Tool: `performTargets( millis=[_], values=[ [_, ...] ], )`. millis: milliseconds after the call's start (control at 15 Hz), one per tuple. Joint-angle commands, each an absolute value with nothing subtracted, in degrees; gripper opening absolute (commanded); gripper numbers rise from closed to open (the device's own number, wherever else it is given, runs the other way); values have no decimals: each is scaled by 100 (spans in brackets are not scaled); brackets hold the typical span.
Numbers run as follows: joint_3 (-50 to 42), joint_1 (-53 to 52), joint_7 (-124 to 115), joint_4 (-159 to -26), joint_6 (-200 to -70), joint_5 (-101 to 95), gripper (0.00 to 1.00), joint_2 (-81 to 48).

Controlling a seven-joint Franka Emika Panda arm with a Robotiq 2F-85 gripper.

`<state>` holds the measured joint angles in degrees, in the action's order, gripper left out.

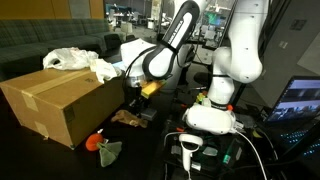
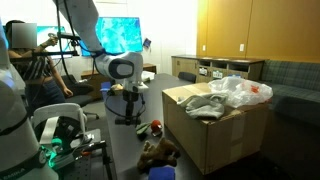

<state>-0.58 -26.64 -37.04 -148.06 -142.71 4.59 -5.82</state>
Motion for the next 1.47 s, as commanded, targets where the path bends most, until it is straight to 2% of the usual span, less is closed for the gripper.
performTargets(
  millis=[0,267,667,933,1400],
  values=[
    [391,-1972,-3483,-14492,-13141,337,32,267],
    [600,-1479,-3021,-13536,-12007,410,32,430],
    [680,-1118,-2660,-11676,-11008,409,32,-229],
    [686,-1112,-2506,-10528,-10703,433,32,-942],
    [655,-1328,-2639,-9204,-10925,278,32,-2128]
  ],
)
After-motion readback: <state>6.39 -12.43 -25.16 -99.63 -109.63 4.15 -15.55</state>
